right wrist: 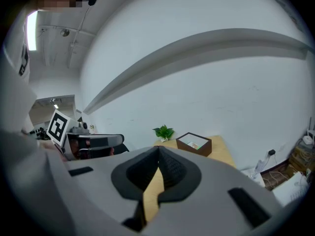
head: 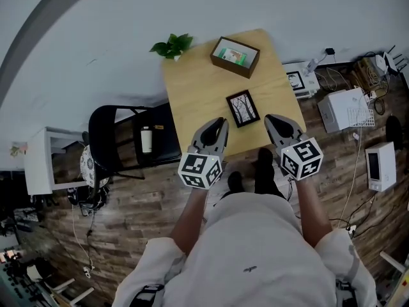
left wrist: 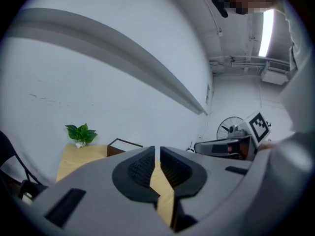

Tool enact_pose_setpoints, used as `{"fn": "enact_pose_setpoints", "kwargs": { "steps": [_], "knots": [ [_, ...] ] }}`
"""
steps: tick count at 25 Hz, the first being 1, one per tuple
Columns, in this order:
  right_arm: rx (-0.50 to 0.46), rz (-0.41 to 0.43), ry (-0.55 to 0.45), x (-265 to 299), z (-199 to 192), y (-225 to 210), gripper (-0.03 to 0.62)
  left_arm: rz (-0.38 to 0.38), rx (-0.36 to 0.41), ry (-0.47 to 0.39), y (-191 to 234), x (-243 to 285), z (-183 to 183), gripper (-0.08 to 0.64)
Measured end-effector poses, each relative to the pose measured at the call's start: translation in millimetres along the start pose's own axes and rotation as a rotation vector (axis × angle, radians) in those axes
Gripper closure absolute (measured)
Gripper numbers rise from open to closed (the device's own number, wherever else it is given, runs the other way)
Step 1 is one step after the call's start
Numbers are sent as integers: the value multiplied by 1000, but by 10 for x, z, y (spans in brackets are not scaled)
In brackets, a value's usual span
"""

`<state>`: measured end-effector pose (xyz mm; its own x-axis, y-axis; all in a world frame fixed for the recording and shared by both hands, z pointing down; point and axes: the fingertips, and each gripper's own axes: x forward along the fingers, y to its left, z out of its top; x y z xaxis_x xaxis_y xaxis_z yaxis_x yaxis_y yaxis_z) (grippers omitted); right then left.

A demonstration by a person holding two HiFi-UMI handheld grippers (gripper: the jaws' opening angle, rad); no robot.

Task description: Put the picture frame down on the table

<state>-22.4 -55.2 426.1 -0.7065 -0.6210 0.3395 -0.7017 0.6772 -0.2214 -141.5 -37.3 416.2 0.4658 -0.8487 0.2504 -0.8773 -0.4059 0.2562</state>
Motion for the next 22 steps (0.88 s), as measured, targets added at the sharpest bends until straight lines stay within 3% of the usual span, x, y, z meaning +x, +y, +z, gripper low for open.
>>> {"fn": "enact_pose_setpoints", "kwargs": {
  "steps": [4,22],
  "knots": [
    [-3,-18,-14,-100,-28,153,594,13,-3,-21,19,-172,4,538],
    [-25,-31,-72,-341,49,469,594,-57,48,-31,-226,-401,92,552]
  ]
}}
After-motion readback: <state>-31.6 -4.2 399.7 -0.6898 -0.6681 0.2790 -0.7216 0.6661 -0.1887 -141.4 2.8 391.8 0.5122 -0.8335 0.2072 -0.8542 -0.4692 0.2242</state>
